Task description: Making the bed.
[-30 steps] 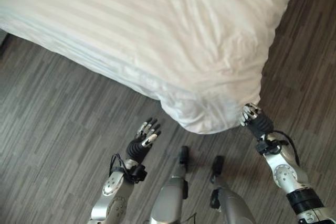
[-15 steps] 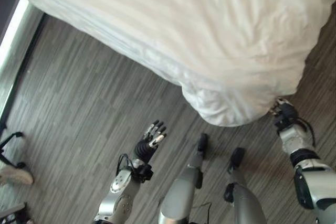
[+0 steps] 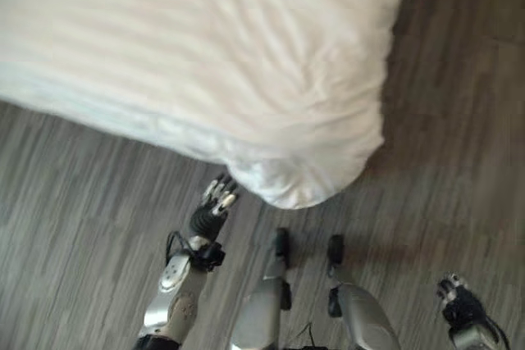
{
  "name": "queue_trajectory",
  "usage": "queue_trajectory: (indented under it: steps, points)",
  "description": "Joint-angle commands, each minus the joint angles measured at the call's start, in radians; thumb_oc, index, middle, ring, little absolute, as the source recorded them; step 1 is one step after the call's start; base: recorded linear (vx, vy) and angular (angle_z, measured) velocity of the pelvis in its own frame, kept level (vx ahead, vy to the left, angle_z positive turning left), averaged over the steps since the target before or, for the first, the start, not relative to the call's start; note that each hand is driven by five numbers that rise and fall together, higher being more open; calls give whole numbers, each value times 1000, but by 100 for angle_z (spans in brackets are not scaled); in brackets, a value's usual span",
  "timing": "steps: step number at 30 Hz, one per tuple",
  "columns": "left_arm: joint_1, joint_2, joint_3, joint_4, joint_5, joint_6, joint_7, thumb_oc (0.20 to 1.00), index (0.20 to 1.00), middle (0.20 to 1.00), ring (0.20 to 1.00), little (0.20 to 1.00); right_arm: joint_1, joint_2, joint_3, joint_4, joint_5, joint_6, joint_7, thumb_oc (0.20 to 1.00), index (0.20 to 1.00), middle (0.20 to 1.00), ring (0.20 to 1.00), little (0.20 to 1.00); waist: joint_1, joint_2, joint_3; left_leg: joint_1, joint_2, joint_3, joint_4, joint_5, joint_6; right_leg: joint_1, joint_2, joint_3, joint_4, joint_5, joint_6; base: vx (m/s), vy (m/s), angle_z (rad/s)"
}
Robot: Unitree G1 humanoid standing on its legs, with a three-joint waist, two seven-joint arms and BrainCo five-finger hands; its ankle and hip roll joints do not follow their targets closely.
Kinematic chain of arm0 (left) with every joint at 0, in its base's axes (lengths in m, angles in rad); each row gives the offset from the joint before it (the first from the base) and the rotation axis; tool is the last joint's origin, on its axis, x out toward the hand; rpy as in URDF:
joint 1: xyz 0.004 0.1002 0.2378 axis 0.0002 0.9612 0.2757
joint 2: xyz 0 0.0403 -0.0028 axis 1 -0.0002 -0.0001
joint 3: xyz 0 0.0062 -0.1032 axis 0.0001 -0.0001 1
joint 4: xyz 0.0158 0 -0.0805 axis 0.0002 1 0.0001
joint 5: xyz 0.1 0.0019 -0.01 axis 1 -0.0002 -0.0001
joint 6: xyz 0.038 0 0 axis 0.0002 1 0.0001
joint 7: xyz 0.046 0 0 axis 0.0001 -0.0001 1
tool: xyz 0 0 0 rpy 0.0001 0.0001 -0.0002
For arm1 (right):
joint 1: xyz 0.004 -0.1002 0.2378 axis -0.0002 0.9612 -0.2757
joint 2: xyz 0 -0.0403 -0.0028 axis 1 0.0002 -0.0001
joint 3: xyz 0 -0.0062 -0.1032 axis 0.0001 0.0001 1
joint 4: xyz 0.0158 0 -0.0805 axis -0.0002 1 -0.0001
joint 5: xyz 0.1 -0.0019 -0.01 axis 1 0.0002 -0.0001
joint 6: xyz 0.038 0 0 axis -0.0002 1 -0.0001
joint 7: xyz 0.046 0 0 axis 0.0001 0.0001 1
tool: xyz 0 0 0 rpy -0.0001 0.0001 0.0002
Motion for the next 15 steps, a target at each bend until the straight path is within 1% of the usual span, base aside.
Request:
queue_trajectory:
  steps: [1,2,3,4,5,6,7,8,9,10,11,12,14,15]
  points:
    - [-18,-6,-28,30,53,-78,29,1000,1000,1000,1000,1000,-97,-14,-19,-91,-198,-115,-104,1000,1000,1000,1000,1000,7,17,-99,35,-50,42,6,-11,28,10,-7,-33,151,-92,70,-34,51,-61]
    - [-24,-5,-26,26,62,-77,41,1000,1000,1000,1000,1000,-108,-4,-13,-180,-221,-119,-112,1000,1000,1000,1000,1000,3,22,-104,51,-36,71,6,-9,26,11,-11,-50,178,-99,72,-52,3,-59]
    - [-33,-8,-26,20,70,-78,53,1000,1000,1000,1000,1000,-127,12,5,-218,-227,-130,-115,1000,1000,1000,1000,1000,7,30,-113,72,-19,98,6,-13,23,20,-39,-99,206,-108,79,-85,-55,-75]
    - [-42,-8,-26,15,71,-79,55,1000,1000,1000,1000,1000,-147,23,37,-252,-248,-126,-115,1000,1000,1000,1000,1000,14,33,-122,86,1,123,6,-10,19,24,-68,-141,225,-100,77,-93,-135,-88]
    - [-53,-14,-23,6,62,-84,53,1000,1000,1000,1000,1000,-167,37,71,-304,-270,-127,-109,1000,1000,1000,1000,1000,17,30,-134,109,18,162,6,-9,10,47,-106,-202,224,-93,83,-116,-157,-140]
    - [-58,-15,-29,10,63,-84,47,1000,1000,1000,1000,1000,-164,41,94,-324,-284,-115,-100,1000,1000,1000,1000,1000,18,23,-143,128,22,175,6,-13,9,66,-117,-217,212,-84,85,-122,-200,-119]
    - [-59,-18,-27,1,60,-85,45,1000,1000,1000,1000,1000,-171,47,117,-346,-302,-112,-94,1000,1000,1000,1000,1000,21,16,-162,143,29,202,6,-12,4,89,-131,-240,185,-65,94,-79,-123,-100]
    - [-59,-18,-27,1,60,-85,45,1000,1000,1000,1000,1000,-170,47,117,-346,-302,-112,-94,1000,1000,1000,1000,1000,21,16,-161,144,29,202,6,-13,4,90,-131,-240,184,-65,94,-101,-230,-55]
    - [-47,-23,-21,0,69,-86,42,1000,1000,1000,1000,1000,-164,49,148,-377,-332,-104,-82,1000,1000,1000,1000,1000,24,8,-195,159,34,221,6,-5,-1,113,-132,-229,151,-46,106,-87,-264,-55]
    - [-47,-27,-15,9,71,-89,46,1000,1000,1000,1000,1000,-159,62,170,-386,-323,-107,-74,1000,1000,1000,1000,1000,24,4,-211,168,47,228,6,7,-12,136,-114,-220,112,-65,103,-90,-336,-66]
    - [-43,-34,-13,17,74,-89,48,1000,1000,1000,1000,1000,-154,70,187,-376,-302,-106,-69,1000,1000,1000,1000,1000,24,1,-225,177,53,231,6,13,-18,158,-102,-206,73,-69,99,-47,-278,-60]
    - [-41,-45,-8,24,71,-90,53,1000,1000,1000,1000,1000,-148,74,189,-373,-278,-108,-61,1000,1000,1000,1000,1000,26,1,-232,181,60,232,6,25,-25,168,-95,-202,63,-72,92,-43,-264,-69]
    - [-40,-71,-4,39,50,-84,64,1000,1000,1000,1000,1000,-154,71,214,-392,-251,-108,-60,1000,1000,1000,1000,1000,22,-5,-245,190,90,230,16,49,-50,199,-65,-196,39,-84,73,-44,-269,-33]
    - [-39,-71,-4,39,50,-84,64,1000,1000,1000,1000,1000,-154,71,214,-392,-251,-108,-60,1000,1000,1000,1000,1000,22,-4,-244,191,90,229,15,50,-51,201,-64,-196,37,-84,73,-34,-287,-1]
